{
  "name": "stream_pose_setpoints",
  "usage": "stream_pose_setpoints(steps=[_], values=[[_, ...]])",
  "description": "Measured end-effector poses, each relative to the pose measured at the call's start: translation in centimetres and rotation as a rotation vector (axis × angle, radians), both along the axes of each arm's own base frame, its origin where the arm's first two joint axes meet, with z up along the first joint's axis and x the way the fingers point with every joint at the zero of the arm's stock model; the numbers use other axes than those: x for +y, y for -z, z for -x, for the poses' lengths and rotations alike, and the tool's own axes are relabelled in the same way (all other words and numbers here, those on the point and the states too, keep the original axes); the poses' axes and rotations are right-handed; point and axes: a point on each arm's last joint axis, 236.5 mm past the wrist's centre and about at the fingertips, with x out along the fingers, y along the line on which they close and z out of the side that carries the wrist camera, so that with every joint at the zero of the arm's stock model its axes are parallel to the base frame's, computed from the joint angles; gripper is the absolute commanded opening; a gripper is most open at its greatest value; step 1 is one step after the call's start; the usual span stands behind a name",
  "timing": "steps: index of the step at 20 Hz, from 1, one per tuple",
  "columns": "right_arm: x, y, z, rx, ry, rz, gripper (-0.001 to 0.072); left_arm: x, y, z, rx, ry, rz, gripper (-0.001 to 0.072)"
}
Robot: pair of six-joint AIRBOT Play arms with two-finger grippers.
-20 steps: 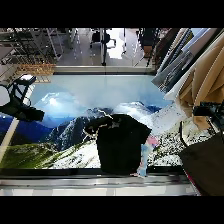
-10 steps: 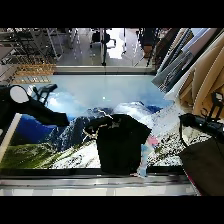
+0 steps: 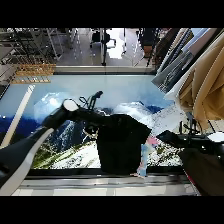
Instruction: Fold the clothes and pants, and hang the long-sleeved shirts on hangers.
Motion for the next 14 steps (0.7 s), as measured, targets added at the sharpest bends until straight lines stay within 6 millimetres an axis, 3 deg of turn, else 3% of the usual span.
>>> stream_pose_setpoints(steps=[1, 3, 7, 8, 9, 11, 12, 13, 14], values=[[0.2, 1.0, 0.2, 0.036, 0.005, -0.024, 0.0645, -1.2, 0.6, -0.6, -0.007, -0.013, 0.007, 0.0582], [0.2, 2.9, 0.1, 0.091, 0.024, -0.055, 0.0641, -3.0, 2.2, -2.2, -0.006, -0.048, 0.008, 0.0582], [-0.5, 6.3, -0.4, 0.168, 0.071, -0.069, 0.0641, -4.5, 4.8, -4.8, 0.0, -0.091, -0.012, 0.0581], [-0.8, 7.0, -0.5, 0.177, 0.081, -0.06, 0.0641, -4.4, 5.2, -5.3, -0.006, -0.105, -0.027, 0.0521], [-1.3, 7.6, -0.7, 0.181, 0.096, -0.045, 0.0641, -4.3, 5.6, -5.9, -0.008, -0.123, -0.039, 0.0393], [-1.9, 8.8, -1.1, 0.19, 0.116, -0.021, 0.0635, -4.1, 6.2, -6.6, -0.016, -0.145, -0.06, 0.0212], [-1.9, 9.3, -1.3, 0.194, 0.116, -0.011, 0.0582, -4.3, 6.2, -6.9, -0.024, -0.156, -0.061, 0.0107], [-1.7, 9.8, -1.6, 0.194, 0.111, -0.003, 0.0451, -4.6, 6.2, -7.1, -0.031, -0.167, -0.058, 0.0016], [-1.3, 10.1, -2.0, 0.191, 0.101, 0.008, 0.0148, -5.0, 6.1, -7.2, -0.043, -0.175, -0.052, 0.0015]])
